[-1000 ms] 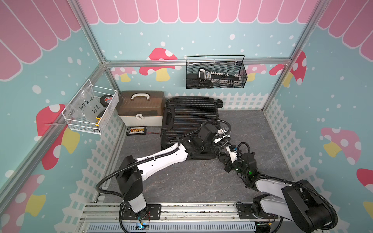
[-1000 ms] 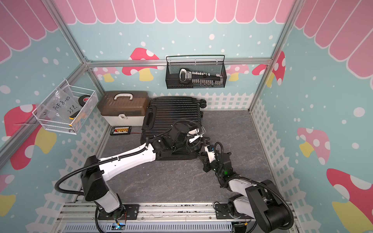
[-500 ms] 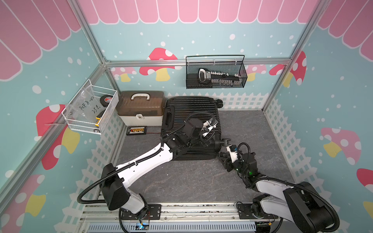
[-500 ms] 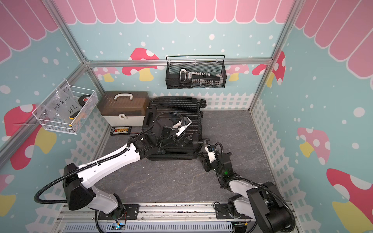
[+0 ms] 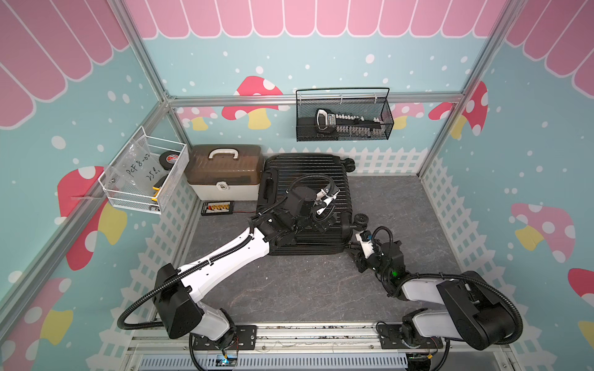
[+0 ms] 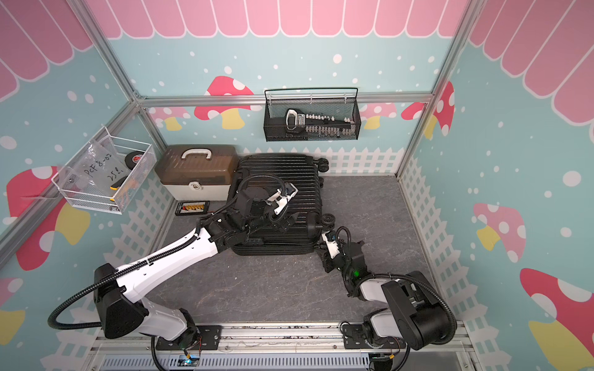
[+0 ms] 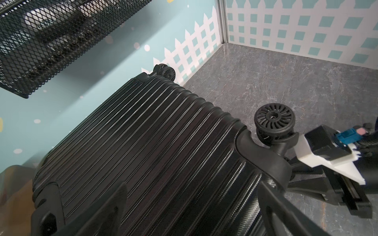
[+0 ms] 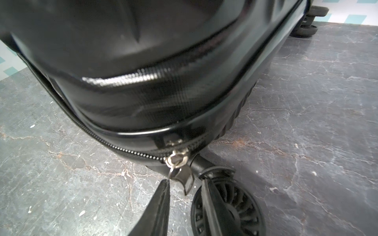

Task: Close the suitcase zippers
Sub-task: Zip the zipper on the suitcase.

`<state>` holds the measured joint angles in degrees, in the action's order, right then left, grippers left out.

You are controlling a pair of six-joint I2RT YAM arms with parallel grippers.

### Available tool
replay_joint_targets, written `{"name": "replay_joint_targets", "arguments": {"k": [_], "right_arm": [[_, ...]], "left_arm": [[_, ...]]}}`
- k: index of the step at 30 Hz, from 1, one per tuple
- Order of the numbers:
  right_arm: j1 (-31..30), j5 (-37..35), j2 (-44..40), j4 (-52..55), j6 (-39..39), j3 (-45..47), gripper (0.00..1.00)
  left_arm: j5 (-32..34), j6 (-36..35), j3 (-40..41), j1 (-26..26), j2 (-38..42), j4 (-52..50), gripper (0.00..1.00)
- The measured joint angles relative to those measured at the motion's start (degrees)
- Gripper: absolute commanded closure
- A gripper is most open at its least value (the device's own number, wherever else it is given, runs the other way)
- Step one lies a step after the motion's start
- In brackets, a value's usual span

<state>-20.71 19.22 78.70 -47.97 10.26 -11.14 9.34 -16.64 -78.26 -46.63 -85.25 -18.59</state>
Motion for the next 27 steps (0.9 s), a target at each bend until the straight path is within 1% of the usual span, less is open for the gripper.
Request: {"name": "replay_joint_targets", "arguments": {"k": [6,11,14,20,24,27], "right_arm": [[0.0,-0.4,2.5,-3.5,-0.4,0.0,0.73],[0.0,-0.7,4.0,-5.7,-0.6,0.0,0.76],[0.0,-0.8,4.8,-7.2,-0.8,0.2,0.81],[-0.2,-0.3,5.6,-9.8,-0.9,0.7,0.99],[-0.3,-0.3,5.6,-10.7,-1.0,1.0,1.00],[-0.3,-0.3,5.6,-11.5,-1.0,1.3,1.00]], "left_arm": [[0.0,0.0,0.0,0.1,0.0,-0.1,0.00],[0.0,0.0,0.2,0.1,0.0,-0.1,0.00],[0.0,0.0,0.3,0.1,0.0,-0.3,0.00],[0.0,0.7,0.4,0.5,0.0,-0.6,0.00],[-0.4,3.1,0.5,2.1,0.2,-1.2,0.01],[-0.2,7.4,0.5,4.7,0.8,-1.9,0.02]]}}
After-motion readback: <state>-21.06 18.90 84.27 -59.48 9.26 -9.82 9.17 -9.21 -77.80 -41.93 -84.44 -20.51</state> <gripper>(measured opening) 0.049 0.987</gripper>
